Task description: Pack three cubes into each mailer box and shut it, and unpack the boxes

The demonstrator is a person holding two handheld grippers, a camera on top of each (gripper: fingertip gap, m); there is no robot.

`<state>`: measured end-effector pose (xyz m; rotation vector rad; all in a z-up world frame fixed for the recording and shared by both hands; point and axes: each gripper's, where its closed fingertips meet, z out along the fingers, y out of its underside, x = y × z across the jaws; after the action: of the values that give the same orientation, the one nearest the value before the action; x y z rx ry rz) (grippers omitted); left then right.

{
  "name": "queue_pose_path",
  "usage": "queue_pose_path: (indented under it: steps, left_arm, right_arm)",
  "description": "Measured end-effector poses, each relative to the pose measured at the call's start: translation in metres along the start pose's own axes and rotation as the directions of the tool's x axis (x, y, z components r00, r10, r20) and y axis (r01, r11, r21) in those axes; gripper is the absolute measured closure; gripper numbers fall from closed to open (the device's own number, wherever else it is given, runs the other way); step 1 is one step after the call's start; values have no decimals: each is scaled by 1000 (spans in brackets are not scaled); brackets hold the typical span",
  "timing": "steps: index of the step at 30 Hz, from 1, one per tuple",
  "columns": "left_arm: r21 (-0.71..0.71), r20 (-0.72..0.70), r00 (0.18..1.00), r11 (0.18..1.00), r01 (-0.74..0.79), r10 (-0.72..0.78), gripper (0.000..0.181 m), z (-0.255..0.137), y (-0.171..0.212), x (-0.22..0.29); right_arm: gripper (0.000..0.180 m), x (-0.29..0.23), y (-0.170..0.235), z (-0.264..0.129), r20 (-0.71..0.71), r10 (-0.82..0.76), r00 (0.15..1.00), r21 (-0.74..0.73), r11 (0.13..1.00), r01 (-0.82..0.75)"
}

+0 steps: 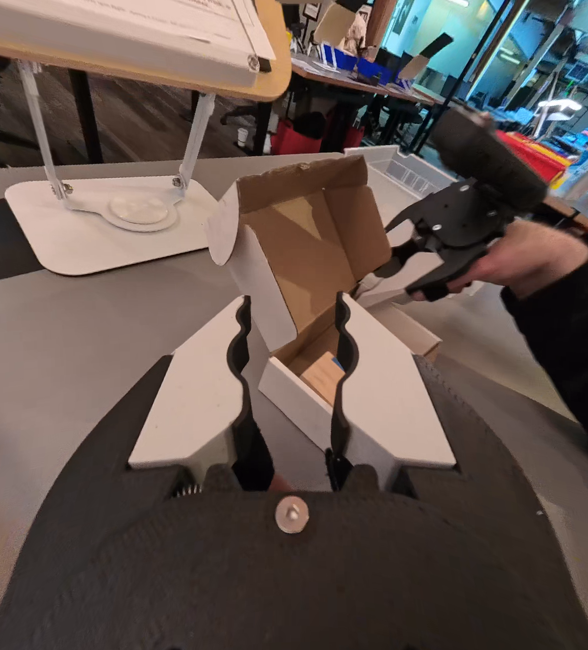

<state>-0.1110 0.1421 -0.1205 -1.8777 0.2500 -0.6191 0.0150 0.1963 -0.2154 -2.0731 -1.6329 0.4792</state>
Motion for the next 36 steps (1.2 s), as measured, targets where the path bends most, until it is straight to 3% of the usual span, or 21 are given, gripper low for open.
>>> queue_pose_path:
  steps: [1,2,5,8,11,13,17,21,25,31,36]
  left_arm:
    - [5,28,999,1000,-18,18,137,6,1,-6]
    - [11,59,998,999,-30,29,139,10,0,-12]
    - [72,-29,997,994,76,-74,131,21,-7,-16]
    - [116,-113,984,982,151,-138,117,29,-10,-21]
    - [117,-248,945,961,249,-215,117,34,-9,-17]
    - [126,-307,919,946,298,-249,123,37,-10,-18]
    - [96,-421,851,918,386,-314,130,41,-11,-19]
    - [67,-433,847,926,371,-308,130,50,-5,-20]
    - [102,-451,846,926,365,-284,139,47,-10,-22]
    - [189,-406,912,971,148,-60,140,34,-15,-2]
    - [228,-334,938,973,-18,96,142,27,-4,10]
  right_arm:
    - [153,-2,-1,-2,4,-8,1000,6,1000,8]
    - [150,-3,-1,-3,1,-20,1000,7,1000,20]
    - [133,-7,0,-10,27,-35,999,34,999,34]
    - [115,-7,-8,-24,116,12,993,146,989,-29]
    - [99,0,-19,-39,187,72,980,265,957,-121]
    - [100,-1,-31,-51,275,91,957,364,912,-191]
    - [137,24,-48,-55,391,268,880,452,777,-438]
    - [132,23,-50,-40,434,295,851,437,757,-485]
    - [131,16,-57,-48,488,225,844,485,734,-476]
    - [135,15,-58,-58,200,107,974,561,802,-204]
    - [135,5,-46,-55,-41,78,996,542,840,-43]
